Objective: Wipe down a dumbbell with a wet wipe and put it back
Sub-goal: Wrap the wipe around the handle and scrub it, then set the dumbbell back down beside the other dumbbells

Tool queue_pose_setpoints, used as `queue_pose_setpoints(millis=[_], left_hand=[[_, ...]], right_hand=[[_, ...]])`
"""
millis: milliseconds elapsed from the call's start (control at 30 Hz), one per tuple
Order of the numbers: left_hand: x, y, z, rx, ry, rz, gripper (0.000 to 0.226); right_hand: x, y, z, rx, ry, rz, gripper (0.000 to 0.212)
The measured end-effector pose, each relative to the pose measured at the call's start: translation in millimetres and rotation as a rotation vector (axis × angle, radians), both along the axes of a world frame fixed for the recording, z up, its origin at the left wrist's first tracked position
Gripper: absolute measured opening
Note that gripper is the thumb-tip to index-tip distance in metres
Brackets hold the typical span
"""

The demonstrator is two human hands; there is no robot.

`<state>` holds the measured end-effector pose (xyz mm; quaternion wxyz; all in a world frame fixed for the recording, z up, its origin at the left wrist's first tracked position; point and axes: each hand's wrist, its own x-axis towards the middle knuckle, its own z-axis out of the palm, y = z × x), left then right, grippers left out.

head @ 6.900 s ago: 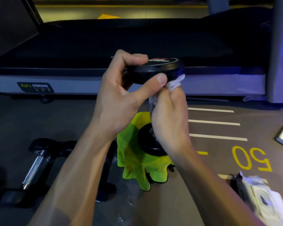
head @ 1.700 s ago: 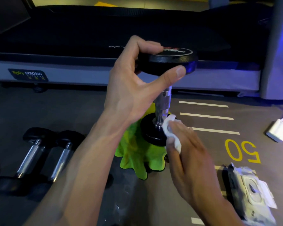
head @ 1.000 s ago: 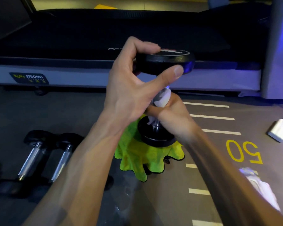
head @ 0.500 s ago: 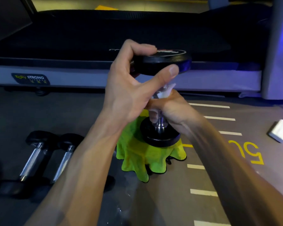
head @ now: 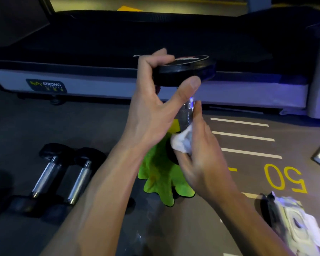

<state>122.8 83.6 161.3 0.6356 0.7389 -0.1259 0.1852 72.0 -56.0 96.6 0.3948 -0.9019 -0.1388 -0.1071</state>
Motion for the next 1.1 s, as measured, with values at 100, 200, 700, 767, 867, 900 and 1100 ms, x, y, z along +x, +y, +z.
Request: queue_pose_setpoints(millis=[100, 200, 700, 767, 867, 900, 1100], left_hand=[[-0.7, -6.1, -11.7, 0.059, 0.044, 0.055, 0.083], [-7.8, -17.2, -20.4, -0.235, 0.300, 0.009, 0.071], [-108.3, 70.0, -38.0, 0.123, 0.377, 0.015, 0.038], [-130.3, 110.5, -56.8, 0.354, 0.424, 0.098, 0.038], [-171.4, 166.3, -95.0, 0.496, 0.550, 0.250, 0.032], [-187.2, 183.6, -108.4, 0.558, 0.602, 0.300, 0.033], [-272.5, 266.6, -172.4, 0.642, 0.981, 0.601, 0.036]], right_hand=[[-10.9, -3.0, -6.8, 0.011, 0.019, -0.018, 0.079], [-21.2, -6.2, -3.3, 0.288, 0.084, -0.044, 0.063], [-75.1, 10.7, -13.5, 0.764, 0.602, 0.083, 0.056], [-75.7, 33.9, -27.0, 0.688, 0.884, 0.235, 0.072], [-72.9, 72.6, -49.1, 0.782, 1.309, 0.278, 0.075], [-73.7, 81.5, -60.3, 0.808, 1.331, 0.292, 0.075], [-88.2, 113.8, -98.4, 0.529, 1.126, 0.365, 0.039]])
